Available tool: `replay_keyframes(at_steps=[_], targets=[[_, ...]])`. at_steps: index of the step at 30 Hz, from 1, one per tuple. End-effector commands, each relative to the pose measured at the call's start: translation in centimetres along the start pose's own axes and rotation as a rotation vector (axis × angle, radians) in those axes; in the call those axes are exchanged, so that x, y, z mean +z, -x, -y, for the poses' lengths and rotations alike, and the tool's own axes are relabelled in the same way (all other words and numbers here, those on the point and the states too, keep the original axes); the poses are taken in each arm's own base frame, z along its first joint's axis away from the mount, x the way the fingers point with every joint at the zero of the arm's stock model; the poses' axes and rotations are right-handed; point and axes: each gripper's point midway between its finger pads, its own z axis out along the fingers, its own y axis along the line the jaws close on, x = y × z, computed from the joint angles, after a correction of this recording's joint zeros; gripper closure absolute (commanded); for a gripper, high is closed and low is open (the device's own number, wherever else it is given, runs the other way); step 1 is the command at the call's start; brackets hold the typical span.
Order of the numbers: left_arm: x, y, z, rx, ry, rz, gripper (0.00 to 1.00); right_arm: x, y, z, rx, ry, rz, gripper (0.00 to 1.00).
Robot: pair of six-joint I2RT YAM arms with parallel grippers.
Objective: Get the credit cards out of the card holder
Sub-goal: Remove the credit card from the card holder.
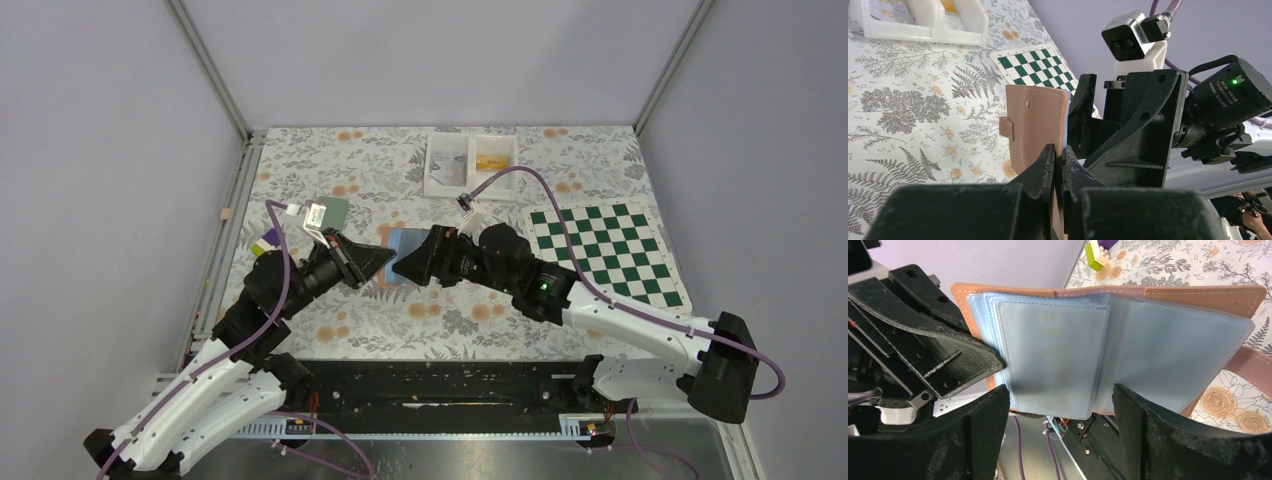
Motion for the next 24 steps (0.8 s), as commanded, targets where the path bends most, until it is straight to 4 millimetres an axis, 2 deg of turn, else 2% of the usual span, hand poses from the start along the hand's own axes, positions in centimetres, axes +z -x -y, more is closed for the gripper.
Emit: replay_keyframes(at_steps=[1,8,10,14,16,18,21,24], targets=[[-0.1,1.3,1.4,0.007,-0.061,0.060,1.00,0.0,1.0,-1.9,0.021,0.068,0.047,0.18],[-0.3,1.6,1.7,0.008,-0.067,0.068,1.00,0.0,0.6,-0.7,0.014,0.028,0.048,0.26],[-0.5,1.7,1.7,0.014,-0.062,0.073,1.00,-0.3,0.7,-0.4,0.004,0.015,0.058,0.32],[-0.7,1.9,1.8,0.008,-0.065,0.077,1.00,-0.9,0.7,0.1,-0.020,0.004,0.066,0.54],[-0.8,2.0,2.0,0.002,-0.070,0.080,1.00,-1.1,1.2,0.5,-0.025,-0.015,0.094,0.59],[-0.8,2.0,2.0,0.001,-0.073,0.081,1.00,-1.5,1.3,0.6,-0.026,-0.020,0.107,0.57],[-0.9,2.0,1.9,0.004,-0.065,0.082,1.00,-1.9,1.6,0.6,-0.029,-0.022,0.125,0.49],[-0.9,1.8,1.7,0.004,-0.061,0.080,1.00,-2.3,1.8,0.5,-0.034,-0.016,0.135,0.47]])
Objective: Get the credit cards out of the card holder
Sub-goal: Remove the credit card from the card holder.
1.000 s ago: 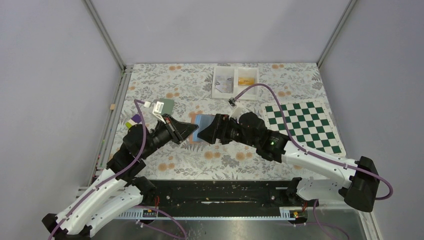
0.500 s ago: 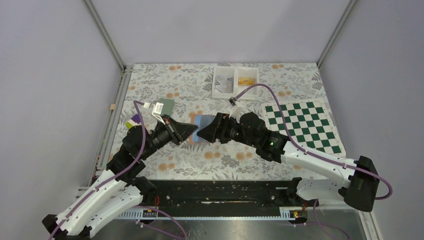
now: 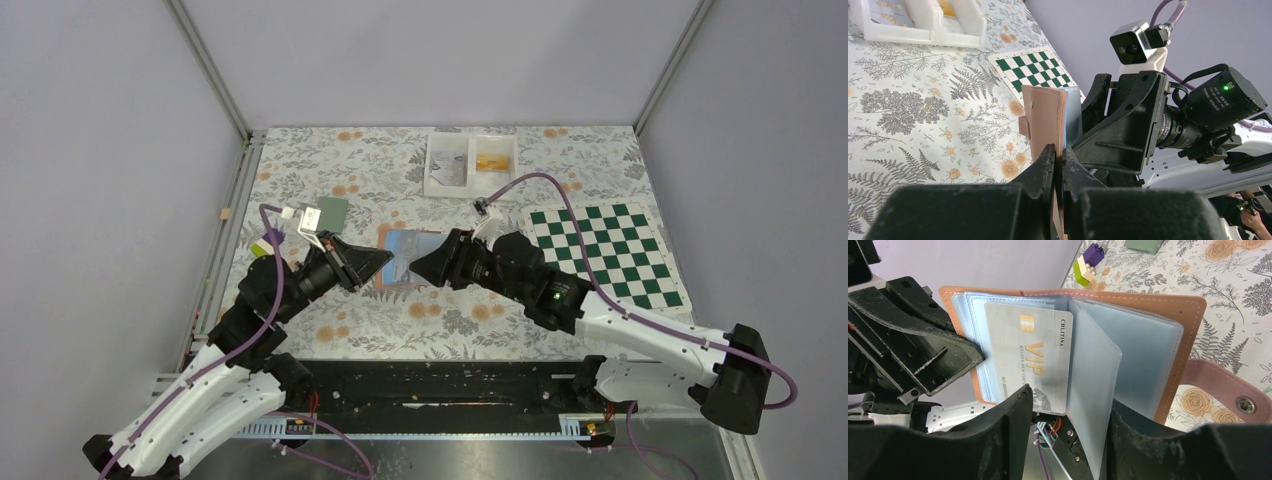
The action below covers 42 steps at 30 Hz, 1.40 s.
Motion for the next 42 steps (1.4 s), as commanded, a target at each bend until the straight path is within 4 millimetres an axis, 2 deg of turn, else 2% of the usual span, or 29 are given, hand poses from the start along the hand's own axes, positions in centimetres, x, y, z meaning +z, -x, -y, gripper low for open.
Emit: replay_keyframes(at_steps=[1,3,6,10,14,17,21,24,28,36,42], targets=[[-0.3,1.7,1.6,0.000,-0.053,0.062,1.00,-0.9,1.1,-0.5,-0.022,0.013,0.054,0.47],[-0.3,1.7,1.5,-0.003,-0.050,0.067,1.00,-1.1,1.1,-0.5,-0.029,0.014,0.054,0.46],[-0.5,2.1,1.5,0.009,-0.043,0.075,1.00,-2.1,1.2,1.0,-0.052,-0.065,0.063,0.29],[-0.7,2.3,1.3,0.036,-0.020,0.070,1.00,-4.9,2.8,2.3,-0.088,-0.135,0.139,0.26],[-0.8,2.4,1.6,0.031,-0.032,0.069,1.00,-7.1,4.4,1.1,-0.103,-0.090,0.207,0.29],[-0.8,2.5,2.0,0.014,-0.047,0.069,1.00,-7.6,4.8,-1.8,-0.120,0.057,0.222,0.32],[-0.8,2.8,2.8,-0.002,-0.083,0.076,1.00,-7.4,3.9,-4.7,-0.118,0.236,0.195,0.40],[-1.0,3.0,3.4,-0.013,-0.105,0.080,1.00,-7.0,3.2,-6.3,-0.116,0.324,0.151,0.43],[-1.2,3.0,4.0,-0.033,-0.135,0.083,1.00,-5.9,2.6,-6.4,-0.086,0.349,0.098,0.42],[-1.5,3.2,5.1,-0.094,-0.210,0.110,1.00,-4.3,3.3,-4.6,0.094,0.418,0.047,0.41],[-1.6,3.2,5.5,-0.117,-0.238,0.114,1.00,-4.1,3.2,-5.5,0.136,0.513,0.021,0.43]])
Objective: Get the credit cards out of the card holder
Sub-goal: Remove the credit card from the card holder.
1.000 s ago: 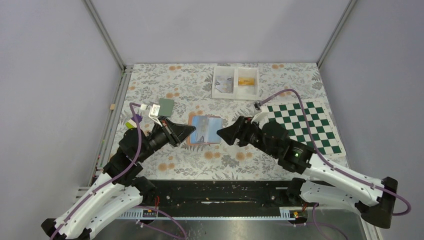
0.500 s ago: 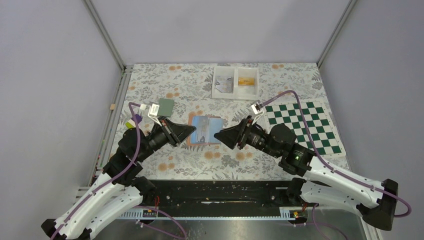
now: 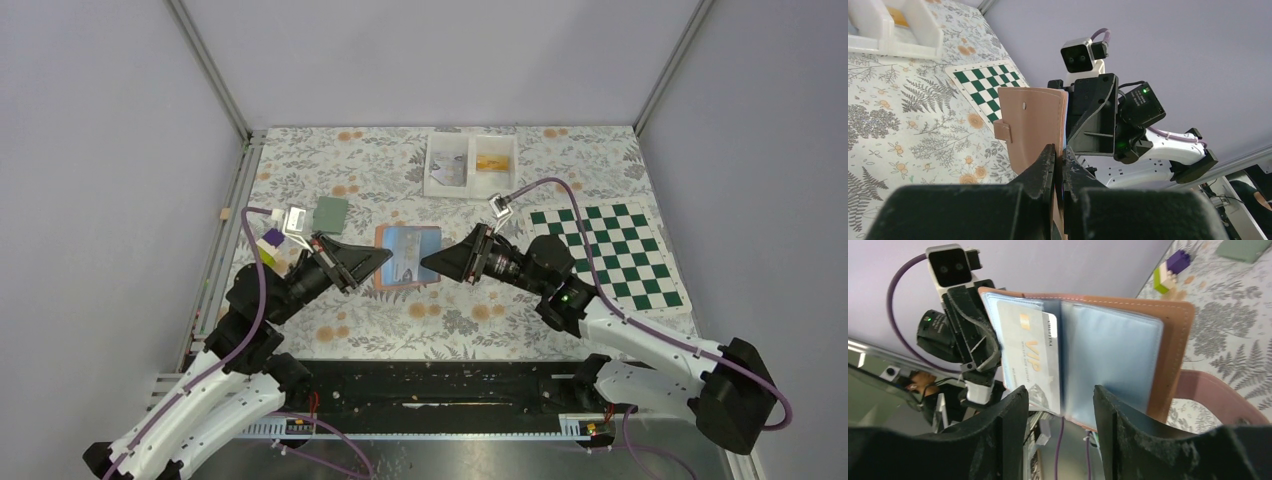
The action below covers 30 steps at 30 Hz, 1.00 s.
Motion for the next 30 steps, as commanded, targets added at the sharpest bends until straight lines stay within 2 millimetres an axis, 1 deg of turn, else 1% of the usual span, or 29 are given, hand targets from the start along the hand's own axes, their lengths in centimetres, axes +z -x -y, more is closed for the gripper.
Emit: replay_keyframes(at_steps=[1,6,17,24,30], targets=[[-0.18,1.41,2.60,-0.011,-0.110,0.051,1.00,-0.22,0.57,-4.03,0.017,0.188,-0.006,0.44],[-0.26,1.47,2.62,-0.013,-0.111,0.055,1.00,-0.49,0.77,-4.52,0.016,0.219,0.010,0.47],[-0.26,1.51,2.89,-0.038,-0.136,0.067,1.00,-0.28,0.91,-4.78,0.038,0.253,0.010,0.45],[-0.57,1.73,3.35,-0.039,-0.157,0.080,1.00,-0.24,0.82,-4.11,0.044,0.219,0.010,0.43],[-0.47,1.68,3.42,-0.062,-0.172,0.084,1.00,-0.12,0.76,-4.91,0.054,0.270,-0.003,0.46]])
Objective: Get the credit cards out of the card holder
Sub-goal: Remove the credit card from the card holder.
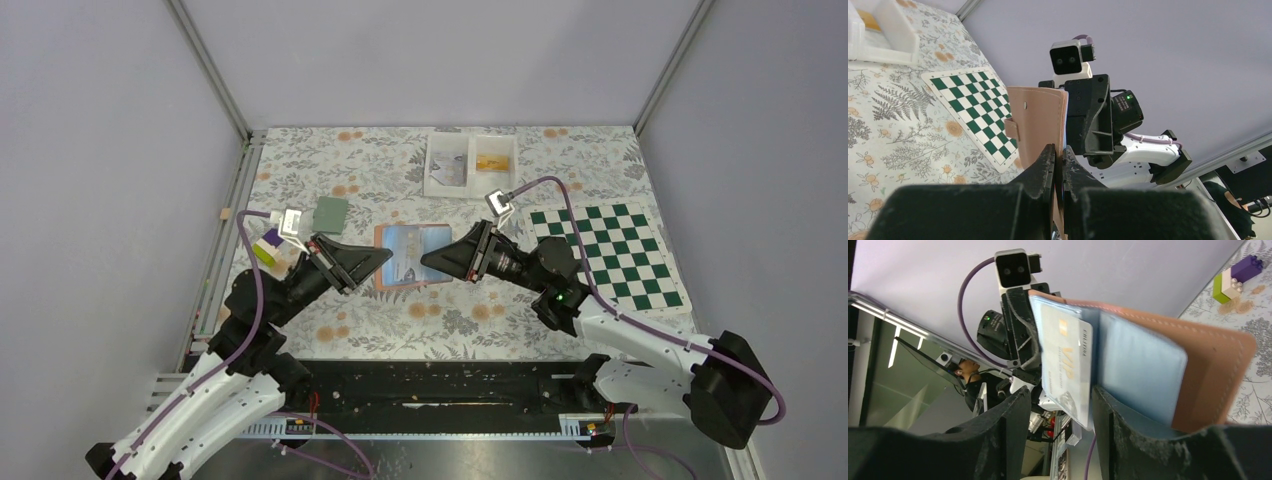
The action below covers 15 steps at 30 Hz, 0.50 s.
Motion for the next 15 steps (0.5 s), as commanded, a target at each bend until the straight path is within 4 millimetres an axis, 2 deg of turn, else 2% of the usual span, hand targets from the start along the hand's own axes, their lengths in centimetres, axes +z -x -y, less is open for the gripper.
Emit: replay_keyframes(at_steps=[1,10,15], targets=[[-0.16,1.25,2.48,-0.006,-0.107,0.047,1.00,0.16,0.37,-2.03,-0.012,0.105,-0.002,0.46],[-0.06,1.32,2.62,-0.010,-0.109,0.045,1.00,0.19,0.41,-2.18,0.002,0.141,0.006,0.53],[-0.02,1.40,2.78,-0.013,-0.112,0.044,1.00,0.19,0.84,-2.73,-0.001,0.169,0.022,0.68]])
